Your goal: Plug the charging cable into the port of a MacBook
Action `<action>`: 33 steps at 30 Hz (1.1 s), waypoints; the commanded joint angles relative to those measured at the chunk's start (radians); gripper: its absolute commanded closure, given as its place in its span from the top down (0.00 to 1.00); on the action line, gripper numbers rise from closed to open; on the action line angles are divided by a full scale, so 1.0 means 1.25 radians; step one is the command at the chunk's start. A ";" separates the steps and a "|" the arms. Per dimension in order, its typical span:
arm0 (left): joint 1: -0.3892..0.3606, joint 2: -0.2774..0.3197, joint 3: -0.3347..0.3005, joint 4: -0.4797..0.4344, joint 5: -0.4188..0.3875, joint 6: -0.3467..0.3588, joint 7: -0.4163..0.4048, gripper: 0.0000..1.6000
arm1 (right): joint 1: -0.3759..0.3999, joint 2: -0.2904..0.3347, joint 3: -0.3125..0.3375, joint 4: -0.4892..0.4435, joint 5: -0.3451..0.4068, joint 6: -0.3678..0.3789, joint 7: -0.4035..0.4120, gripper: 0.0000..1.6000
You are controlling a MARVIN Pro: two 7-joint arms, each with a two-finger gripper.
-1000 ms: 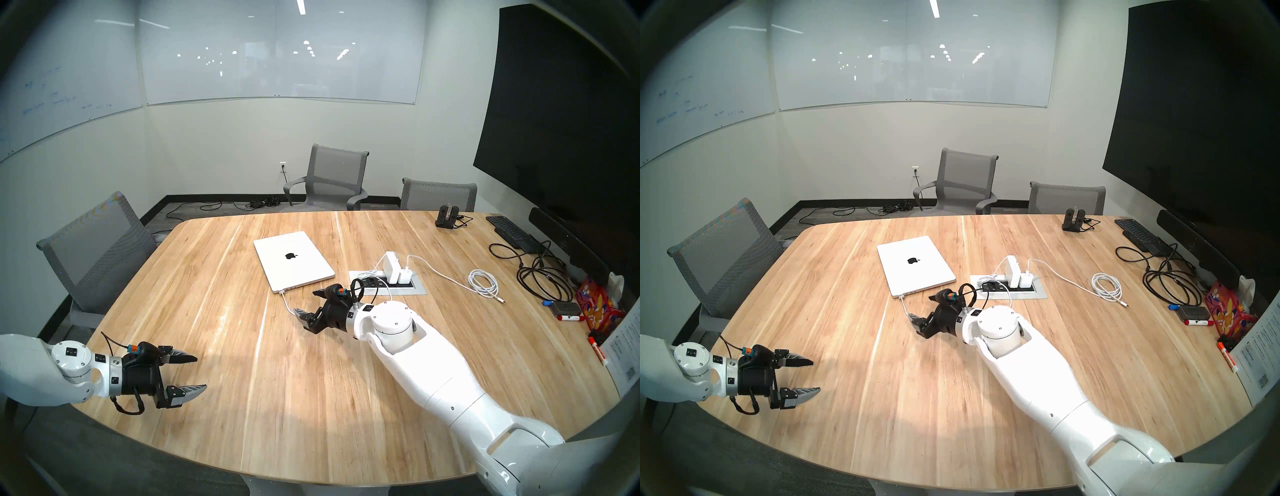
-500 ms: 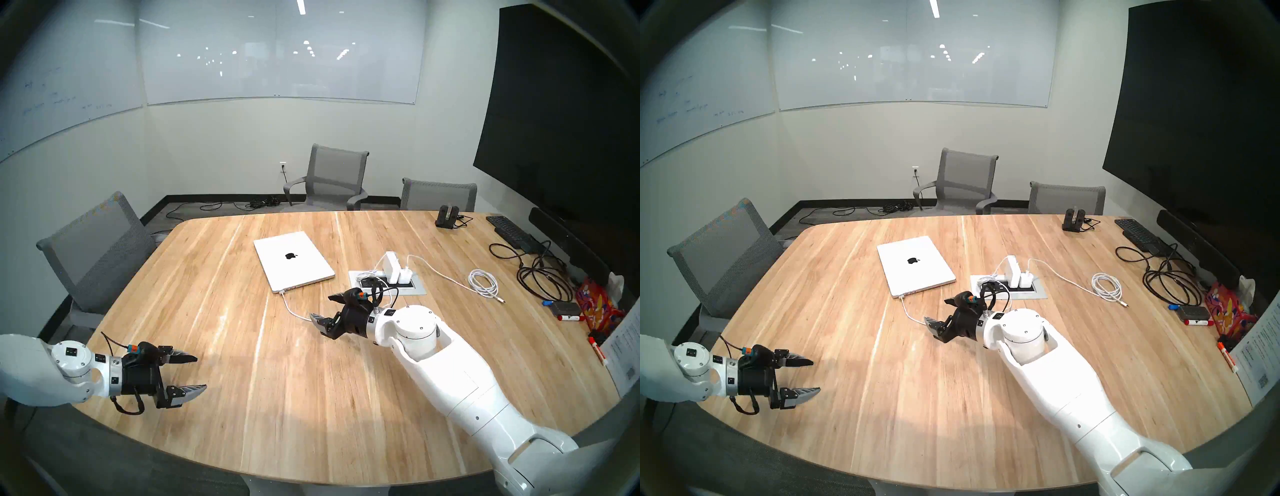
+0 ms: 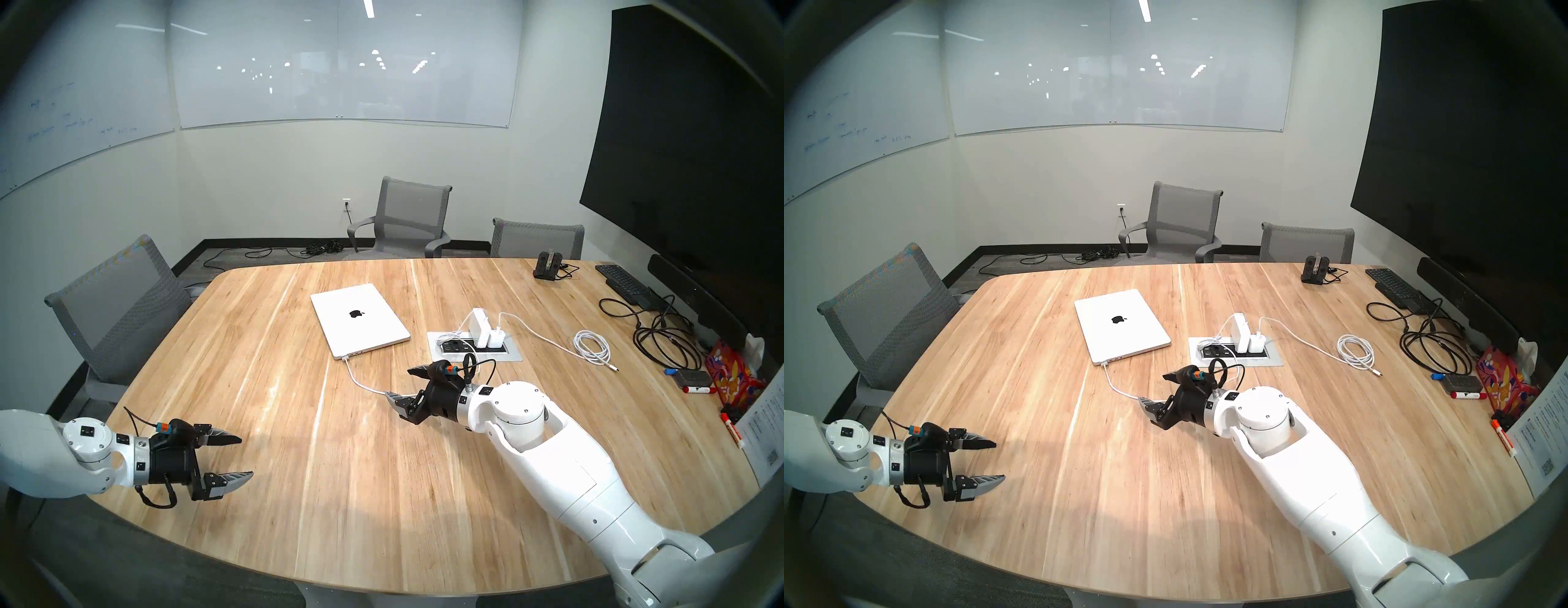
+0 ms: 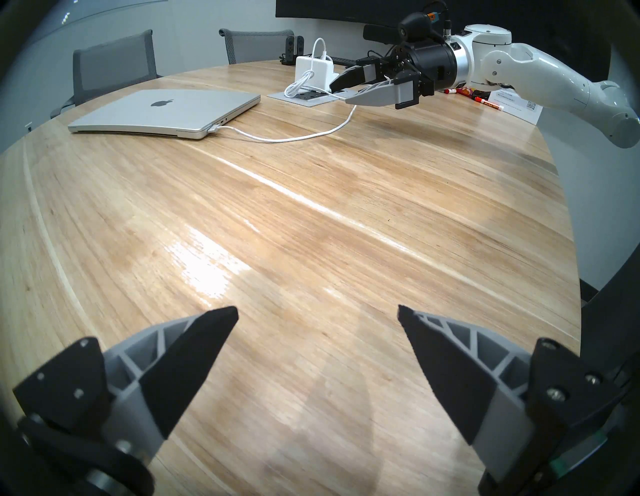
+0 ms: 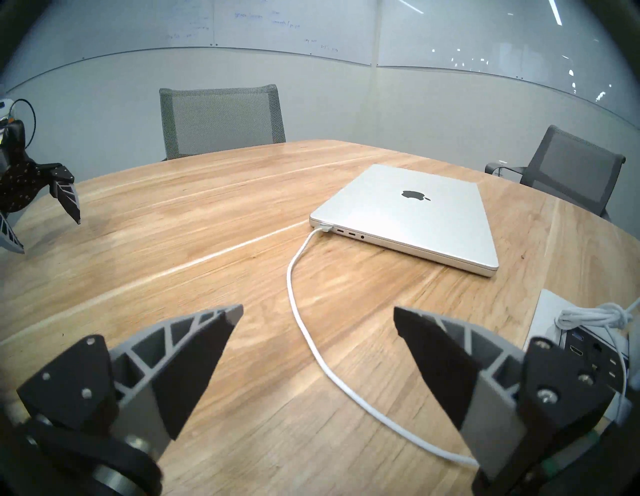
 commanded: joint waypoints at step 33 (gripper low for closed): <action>-0.101 -0.087 -0.080 -0.041 -0.002 0.194 -0.042 1.00 | 0.008 -0.005 0.003 -0.021 -0.002 -0.006 -0.004 1.00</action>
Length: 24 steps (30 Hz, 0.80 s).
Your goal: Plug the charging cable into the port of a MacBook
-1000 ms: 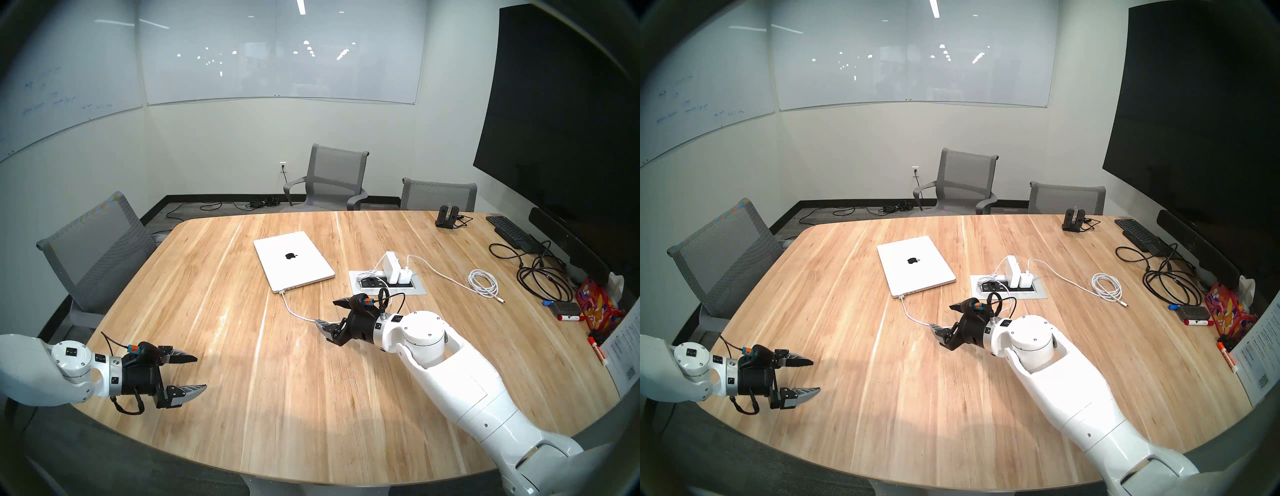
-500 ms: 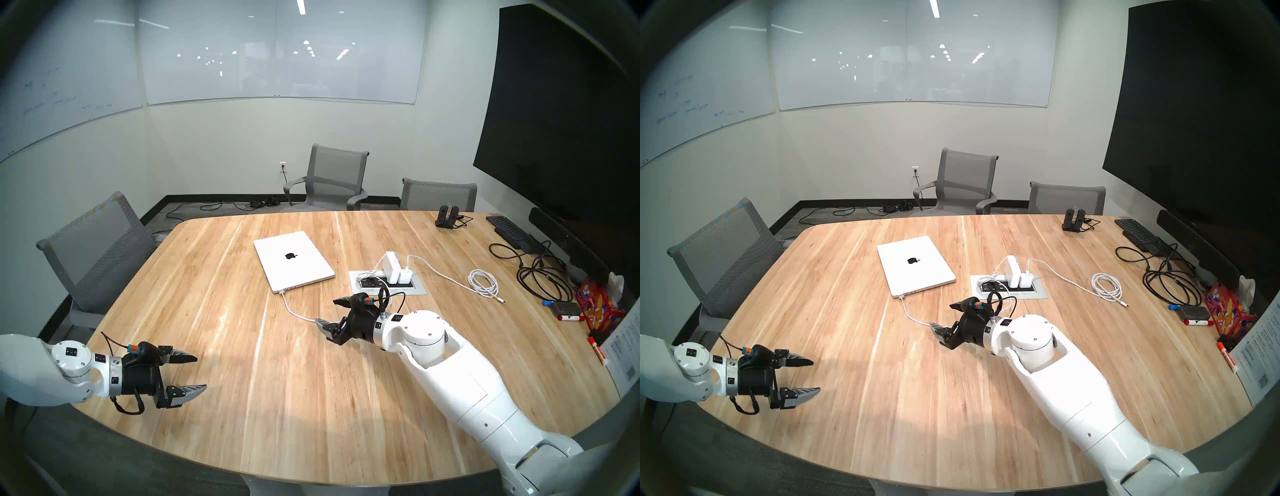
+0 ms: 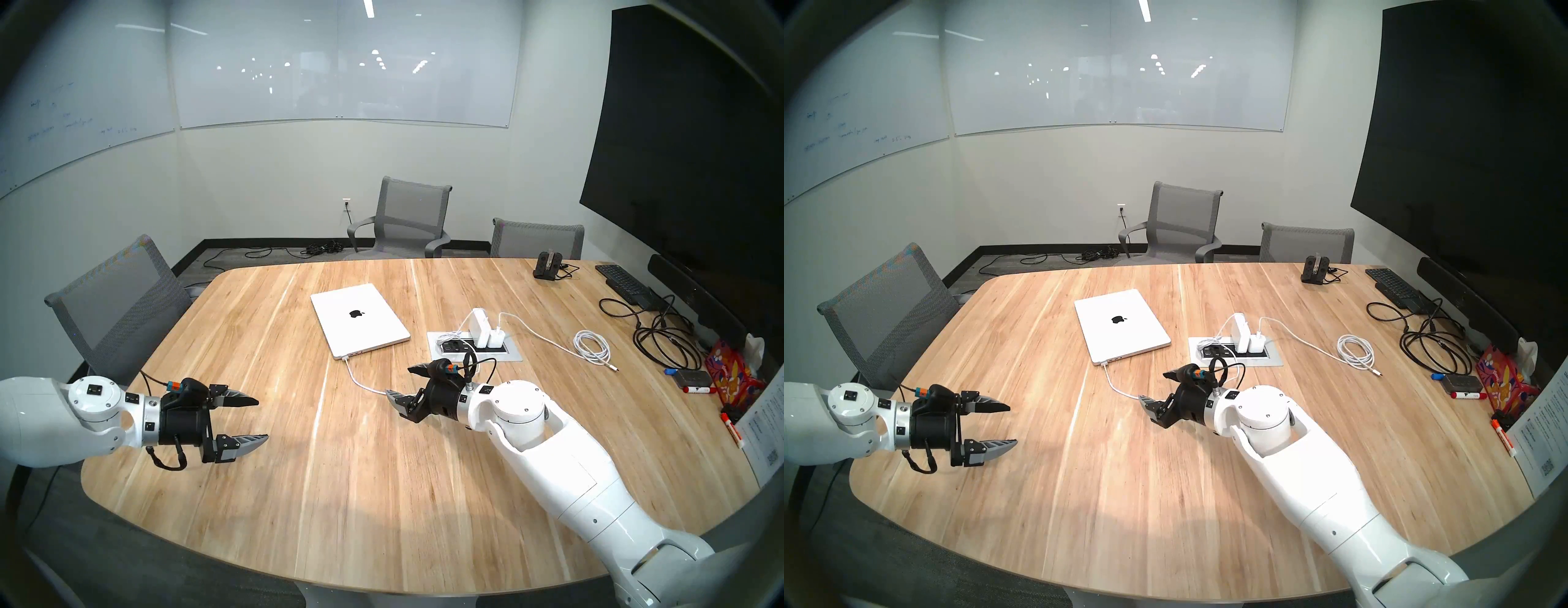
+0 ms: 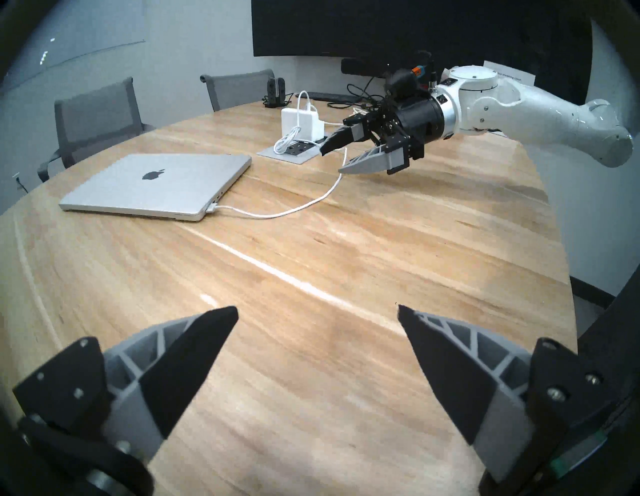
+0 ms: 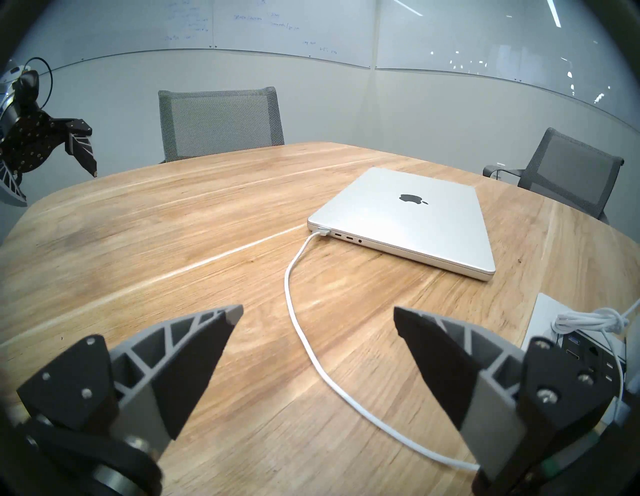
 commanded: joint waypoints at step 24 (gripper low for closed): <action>0.037 -0.177 -0.039 0.007 -0.152 0.074 0.067 1.00 | 0.008 -0.003 0.001 -0.018 -0.002 -0.006 -0.001 1.00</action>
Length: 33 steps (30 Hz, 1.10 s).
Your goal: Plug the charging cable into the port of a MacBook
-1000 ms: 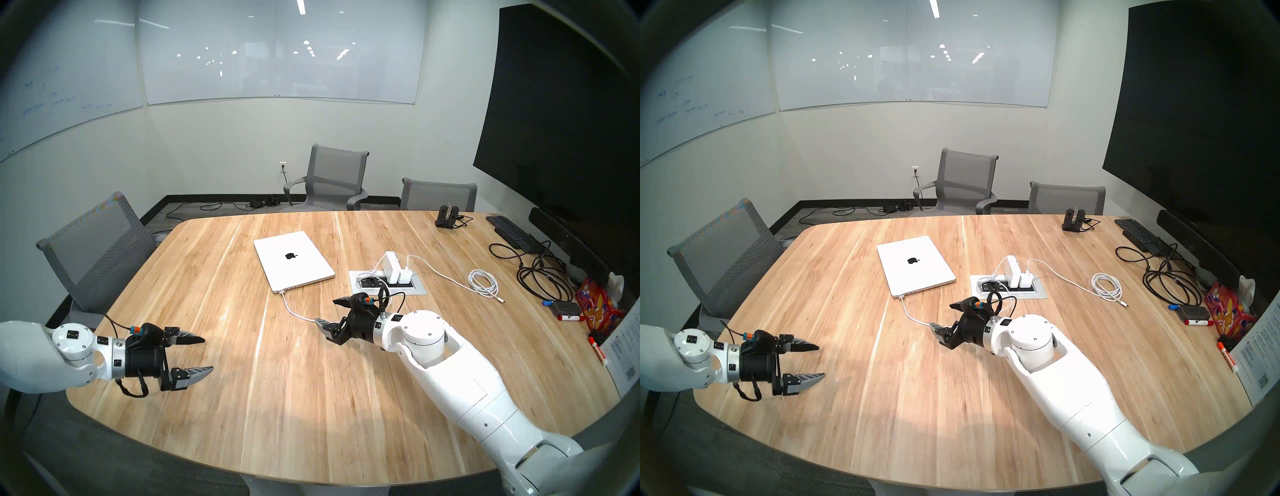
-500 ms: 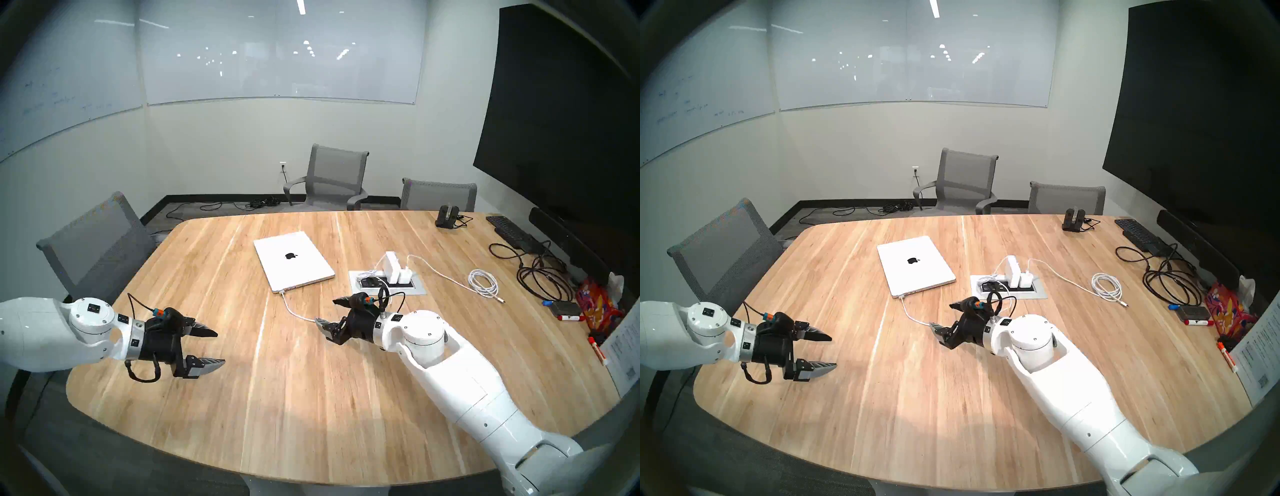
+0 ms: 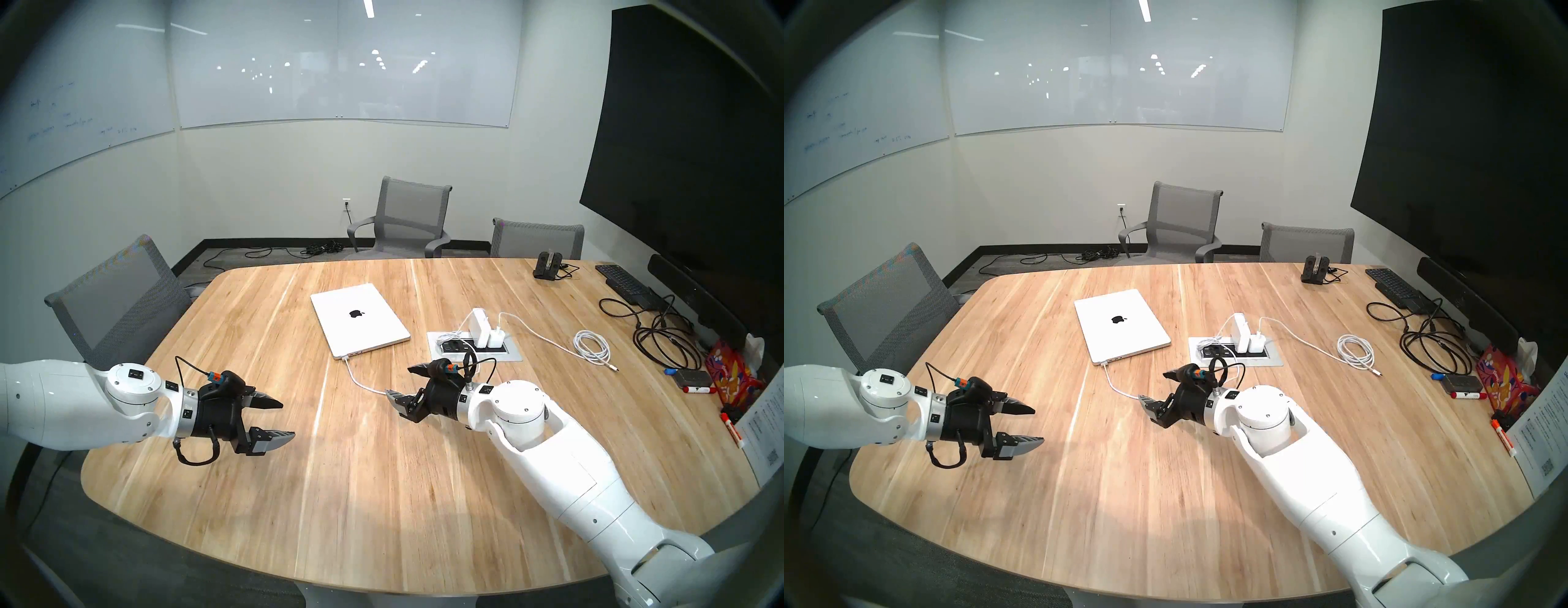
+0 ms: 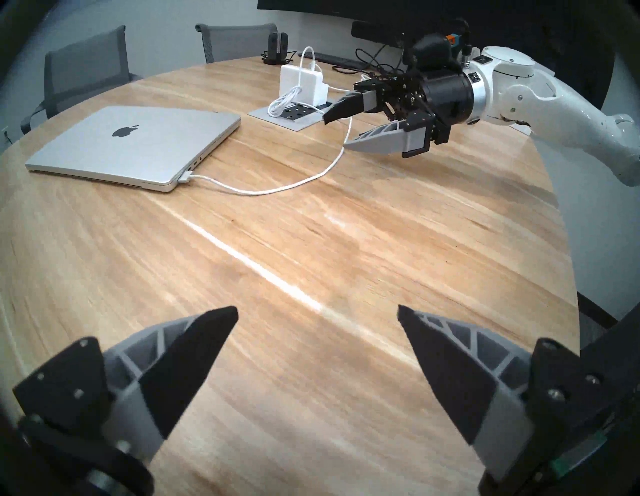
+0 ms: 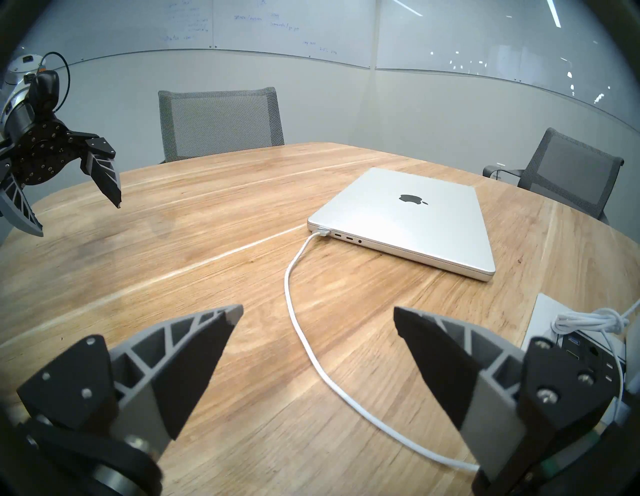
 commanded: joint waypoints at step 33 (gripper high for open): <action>0.094 -0.271 -0.100 0.104 -0.157 -0.017 0.082 1.00 | 0.008 -0.003 0.001 -0.018 -0.002 -0.006 -0.001 1.00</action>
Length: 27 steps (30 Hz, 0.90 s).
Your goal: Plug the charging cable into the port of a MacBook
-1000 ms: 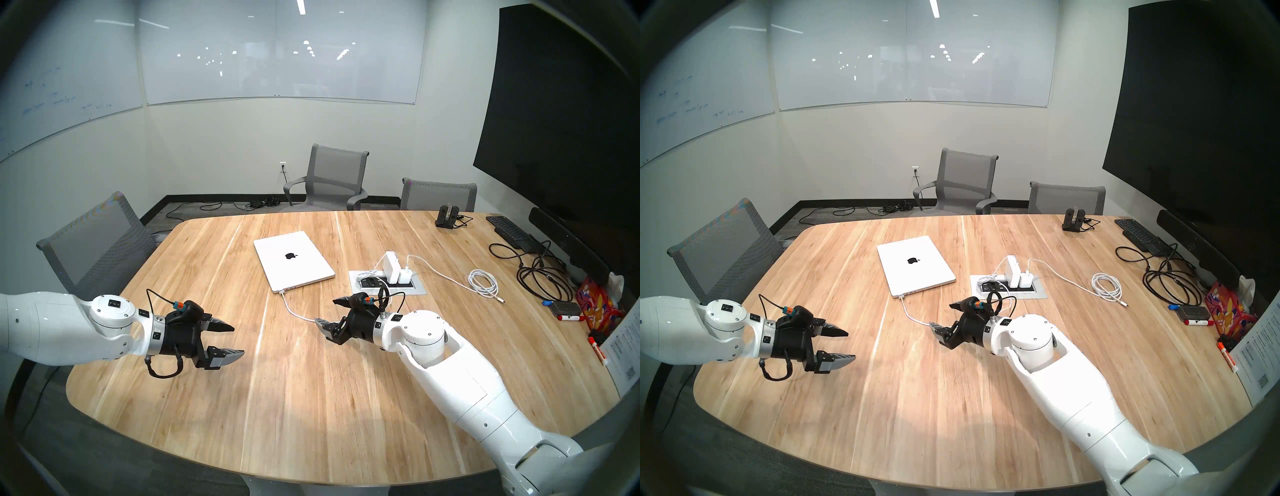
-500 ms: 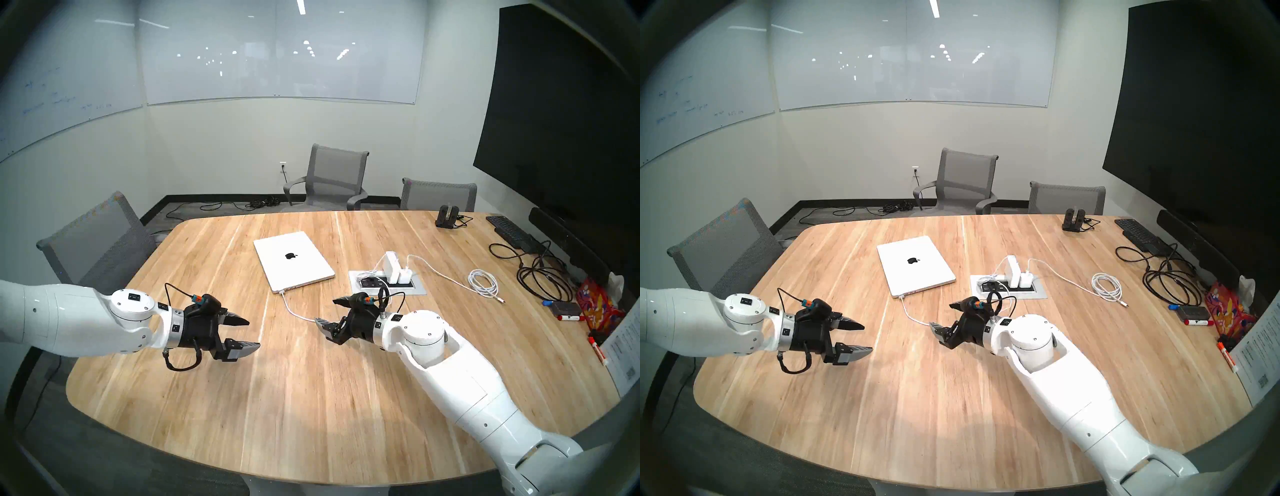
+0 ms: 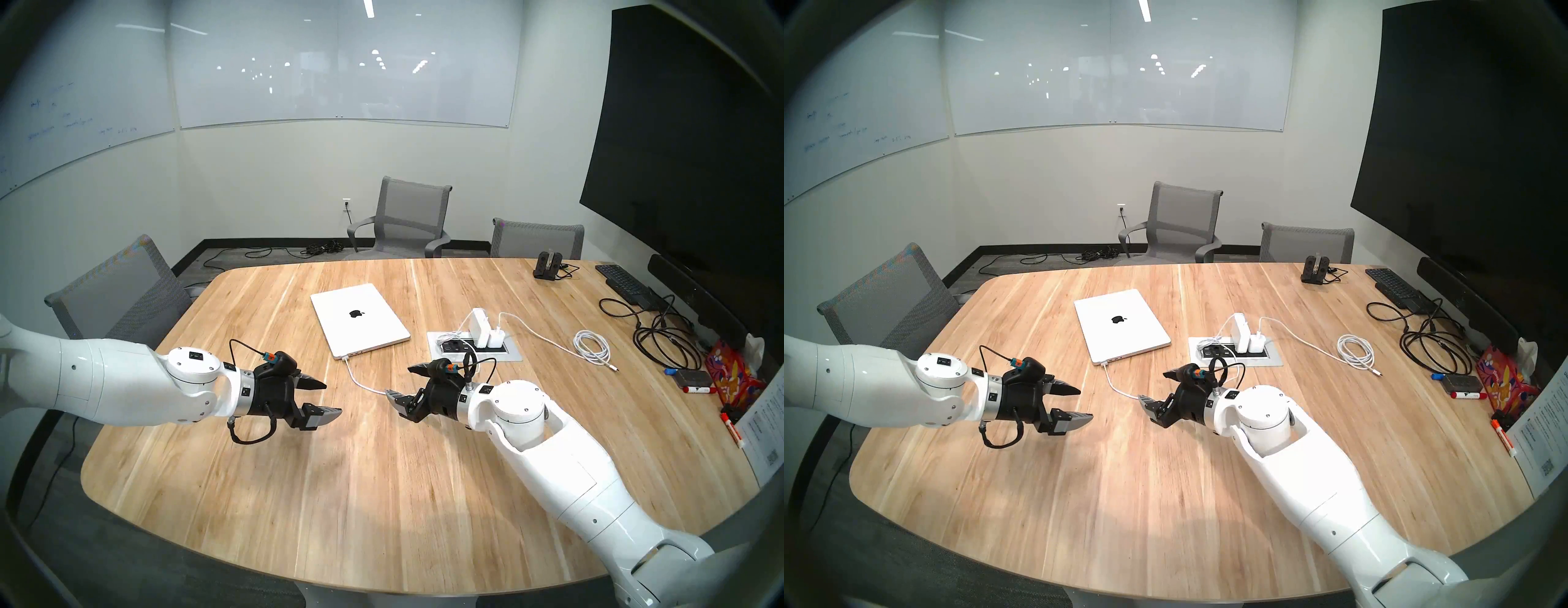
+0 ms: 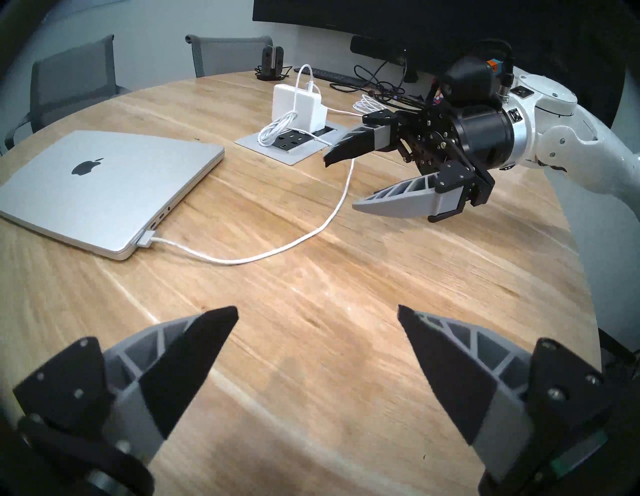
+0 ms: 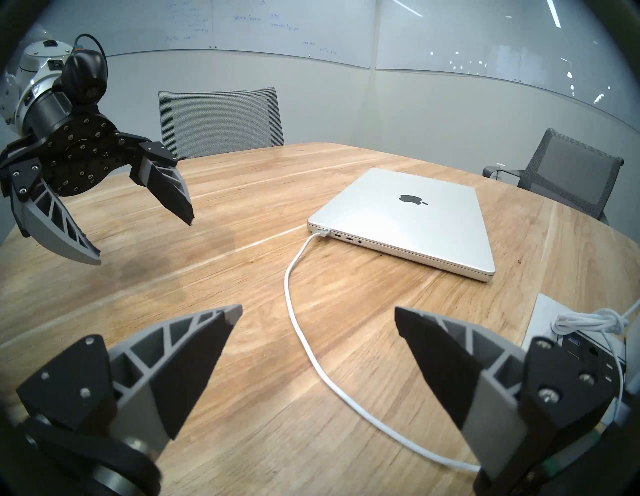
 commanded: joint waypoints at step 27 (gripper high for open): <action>0.052 -0.126 -0.071 0.119 -0.059 -0.052 -0.013 1.00 | 0.007 -0.003 0.001 -0.018 -0.002 -0.006 -0.001 1.00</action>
